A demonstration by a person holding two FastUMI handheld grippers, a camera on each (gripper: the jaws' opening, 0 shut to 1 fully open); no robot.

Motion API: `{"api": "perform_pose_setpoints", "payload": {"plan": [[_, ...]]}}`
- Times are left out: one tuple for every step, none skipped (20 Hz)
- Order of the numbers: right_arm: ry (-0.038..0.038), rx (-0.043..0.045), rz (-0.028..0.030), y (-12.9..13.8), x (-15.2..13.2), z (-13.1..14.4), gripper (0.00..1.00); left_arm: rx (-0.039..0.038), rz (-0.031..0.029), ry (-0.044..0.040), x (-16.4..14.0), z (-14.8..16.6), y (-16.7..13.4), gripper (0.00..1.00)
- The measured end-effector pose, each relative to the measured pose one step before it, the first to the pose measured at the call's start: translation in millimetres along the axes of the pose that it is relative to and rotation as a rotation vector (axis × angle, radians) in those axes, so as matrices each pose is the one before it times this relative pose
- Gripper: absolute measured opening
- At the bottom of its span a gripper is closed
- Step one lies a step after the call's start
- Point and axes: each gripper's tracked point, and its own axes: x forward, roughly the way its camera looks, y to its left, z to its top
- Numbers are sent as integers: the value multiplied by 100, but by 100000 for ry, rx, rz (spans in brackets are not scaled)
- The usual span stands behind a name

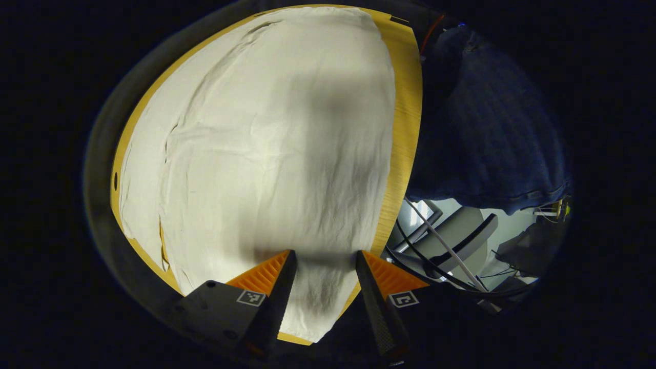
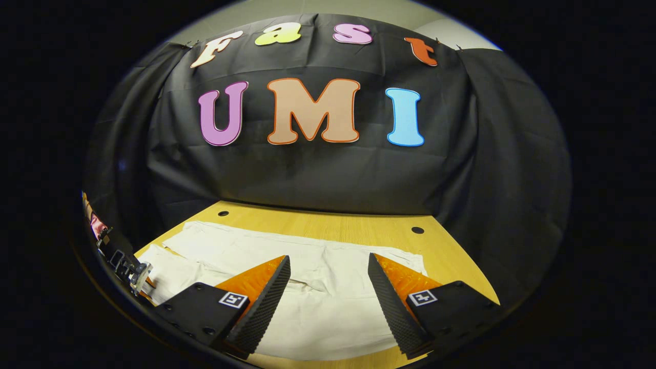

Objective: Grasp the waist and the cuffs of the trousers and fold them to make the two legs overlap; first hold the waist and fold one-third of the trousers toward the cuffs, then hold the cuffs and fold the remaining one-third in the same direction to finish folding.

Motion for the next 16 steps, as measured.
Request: {"api": "perform_pose_setpoints", "payload": {"plan": [[108,-321,137,-51,24,-132,98,263,-37,380,75,-70,109,69],[207,-429,284,25,84,-19,98,349,357,489,60,113,221,69],[572,-520,591,-145,27,-116,98,353,318,397,137,18,244,65],[648,-901,702,-15,63,-220,98,-900,207,771,28,-44,72,59],[675,-1218,883,-61,87,-238,98,-1820,430,1048,93,37,100,65],[925,-1349,1078,-53,96,-219,98,-1831,-135,1034,-58,3,214,56],[1068,-1337,1136,-32,73,-332,98,-1185,70,31,11,134,311,49],[1263,-1252,1626,-8,50,-362,98,-1660,107,423,-9,25,293,46],[1392,-1605,1545,-135,-13,-583,98,-1394,183,16,16,56,280,35],[1849,-2089,1667,0,-8,-566,98,-1598,249,476,52,-4,297,29],[1858,-2664,1726,-40,112,-657,98,-716,75,105,-29,56,148,17],[2111,-3221,1962,10,-46,-908,98,214,122,-109,58,77,205,14],[2495,-3621,2299,111,83,-914,98,35,-21,178,-18,-19,55,6],[2795,-3946,2744,115,189,-970,98,-10,-121,2,26,95,-23,3],[2933,-4407,3579,192,98,-1079,98,259,-58,630,-3,-1,-72,0],[3086,-4667,4031,221,76,-1091,98,450,-53,158,26,-22,83,0]]}}
